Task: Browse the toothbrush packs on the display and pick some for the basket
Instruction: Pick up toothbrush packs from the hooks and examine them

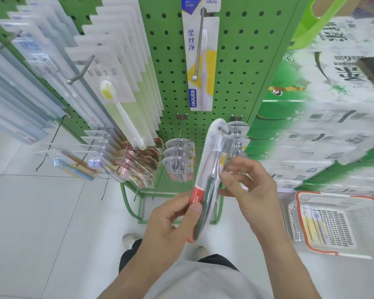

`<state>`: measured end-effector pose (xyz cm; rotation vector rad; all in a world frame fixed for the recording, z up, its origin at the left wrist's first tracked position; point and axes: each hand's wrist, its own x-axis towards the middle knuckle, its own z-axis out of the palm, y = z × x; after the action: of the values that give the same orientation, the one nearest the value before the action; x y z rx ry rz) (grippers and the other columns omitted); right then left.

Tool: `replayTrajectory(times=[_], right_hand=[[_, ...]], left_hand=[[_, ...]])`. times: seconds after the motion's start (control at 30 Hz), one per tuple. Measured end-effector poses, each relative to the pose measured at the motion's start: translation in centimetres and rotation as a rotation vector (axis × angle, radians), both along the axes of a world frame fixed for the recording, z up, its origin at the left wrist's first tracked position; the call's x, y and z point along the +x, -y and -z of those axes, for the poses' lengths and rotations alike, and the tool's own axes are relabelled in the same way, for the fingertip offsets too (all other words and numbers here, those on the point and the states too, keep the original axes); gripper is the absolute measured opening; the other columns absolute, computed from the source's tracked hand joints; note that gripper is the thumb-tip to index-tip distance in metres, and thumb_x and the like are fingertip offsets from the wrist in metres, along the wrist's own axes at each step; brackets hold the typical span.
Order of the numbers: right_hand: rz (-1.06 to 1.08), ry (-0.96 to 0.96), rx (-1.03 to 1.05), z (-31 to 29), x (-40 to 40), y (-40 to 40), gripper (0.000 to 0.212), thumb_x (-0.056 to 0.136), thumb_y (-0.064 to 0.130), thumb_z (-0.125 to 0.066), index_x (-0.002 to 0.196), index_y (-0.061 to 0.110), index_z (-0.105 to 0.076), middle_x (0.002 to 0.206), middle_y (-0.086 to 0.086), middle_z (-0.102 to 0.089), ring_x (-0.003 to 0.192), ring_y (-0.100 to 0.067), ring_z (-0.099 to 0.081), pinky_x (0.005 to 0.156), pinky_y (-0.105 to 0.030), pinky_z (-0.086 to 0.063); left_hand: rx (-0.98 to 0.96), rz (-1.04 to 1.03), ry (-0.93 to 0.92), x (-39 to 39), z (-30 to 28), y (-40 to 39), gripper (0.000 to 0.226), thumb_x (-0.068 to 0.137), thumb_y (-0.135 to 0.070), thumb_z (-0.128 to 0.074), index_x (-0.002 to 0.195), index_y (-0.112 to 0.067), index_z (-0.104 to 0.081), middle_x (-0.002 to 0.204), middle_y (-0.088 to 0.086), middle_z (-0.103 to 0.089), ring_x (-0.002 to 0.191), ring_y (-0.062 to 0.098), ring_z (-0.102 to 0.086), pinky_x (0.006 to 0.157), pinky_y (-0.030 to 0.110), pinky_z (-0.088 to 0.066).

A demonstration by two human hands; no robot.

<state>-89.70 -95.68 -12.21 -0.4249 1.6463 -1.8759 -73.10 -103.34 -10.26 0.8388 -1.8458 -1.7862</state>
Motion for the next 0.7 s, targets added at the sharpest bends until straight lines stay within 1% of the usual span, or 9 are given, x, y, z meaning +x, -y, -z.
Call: replayTrajectory(times=[0.1,0.17,0.27,0.33,0.4,0.5,0.57,0.63,0.7], right_hand=[[-0.107,0.051,-0.011,-0.7,0.5,-0.1,0.016,0.099,0.008,-0.059,0.106,0.013,-0.073,0.102,-0.008,-0.075,0.089,-0.022,-0.072,0.065,-0.041,-0.063],[-0.220,0.185,-0.062,-1.4,0.9,-0.3,0.027,0.103,0.030,-0.053,0.104,0.020,-0.078,0.105,-0.009,-0.077,0.095,-0.026,-0.073,0.068,-0.045,-0.062],[-0.312,0.232,-0.092,-1.9,1.1,-0.1,0.035,0.092,0.052,-0.066,0.108,0.024,-0.078,0.112,-0.009,-0.076,0.100,-0.027,-0.073,0.070,-0.043,-0.061],[-0.272,0.188,-0.061,-1.7,1.2,0.0,0.038,0.086,0.041,-0.077,0.113,0.014,-0.073,0.112,-0.011,-0.076,0.097,-0.029,-0.074,0.070,-0.040,-0.061],[-0.227,0.191,-0.041,-1.5,0.9,0.0,0.031,0.089,0.025,-0.074,0.114,0.007,-0.070,0.110,-0.012,-0.076,0.093,-0.029,-0.075,0.067,-0.040,-0.061],[-0.243,0.256,-0.047,-1.5,0.5,-0.2,0.032,0.086,0.020,-0.064,0.114,0.005,-0.070,0.109,-0.016,-0.076,0.088,-0.030,-0.074,0.063,-0.041,-0.061],[-0.257,0.274,-0.038,-1.3,0.1,-0.2,0.032,0.086,0.020,-0.064,0.113,0.004,-0.071,0.108,-0.018,-0.076,0.088,-0.031,-0.074,0.062,-0.041,-0.061],[-0.260,0.271,-0.014,-1.0,-0.1,-0.1,0.031,0.088,0.021,-0.063,0.112,0.003,-0.071,0.107,-0.017,-0.076,0.088,-0.030,-0.074,0.063,-0.041,-0.061],[-0.242,0.236,0.028,-1.0,-0.1,0.1,0.023,0.091,0.017,-0.064,0.109,0.004,-0.073,0.103,-0.013,-0.078,0.086,-0.027,-0.076,0.063,-0.038,-0.062]], left_hand=[[-0.216,0.018,0.067,0.1,0.2,0.1,0.029,0.093,-0.025,-0.072,0.121,-0.031,-0.073,0.125,-0.020,-0.067,0.119,0.001,-0.061,0.097,0.013,-0.045],[-0.308,-0.006,0.081,0.2,0.8,0.2,0.039,0.087,-0.026,-0.079,0.125,-0.029,-0.071,0.134,-0.020,-0.061,0.127,0.006,-0.057,0.102,0.012,-0.041],[-0.428,-0.014,0.116,0.3,1.6,0.7,0.048,0.081,-0.045,-0.077,0.126,-0.033,-0.070,0.146,-0.016,-0.049,0.136,0.012,-0.047,0.106,0.016,-0.041],[-0.458,0.006,0.131,0.5,1.9,0.8,0.049,0.081,-0.050,-0.074,0.127,-0.034,-0.069,0.152,-0.013,-0.042,0.142,0.014,-0.040,0.109,0.023,-0.042],[-0.448,0.010,0.135,0.5,1.7,0.7,0.048,0.083,-0.049,-0.074,0.128,-0.034,-0.069,0.154,-0.012,-0.039,0.144,0.014,-0.038,0.108,0.021,-0.042],[-0.381,-0.068,0.176,0.4,0.9,0.8,0.052,0.082,-0.043,-0.079,0.131,-0.038,-0.062,0.144,-0.017,-0.048,0.133,0.003,-0.049,0.096,0.010,-0.044],[-0.134,-0.092,0.182,0.3,0.3,1.0,0.056,0.078,-0.035,-0.083,0.128,-0.037,-0.059,0.125,-0.017,-0.066,0.110,0.003,-0.066,0.083,0.015,-0.053],[0.172,-0.086,0.130,0.2,0.4,1.4,0.051,0.072,-0.025,-0.080,0.120,-0.025,-0.064,0.106,-0.009,-0.077,0.091,0.011,-0.075,0.071,0.020,-0.058],[0.263,-0.106,0.110,0.2,0.6,1.5,0.045,0.070,-0.022,-0.077,0.113,-0.016,-0.068,0.098,0.000,-0.079,0.085,0.018,-0.076,0.067,0.024,-0.059]])
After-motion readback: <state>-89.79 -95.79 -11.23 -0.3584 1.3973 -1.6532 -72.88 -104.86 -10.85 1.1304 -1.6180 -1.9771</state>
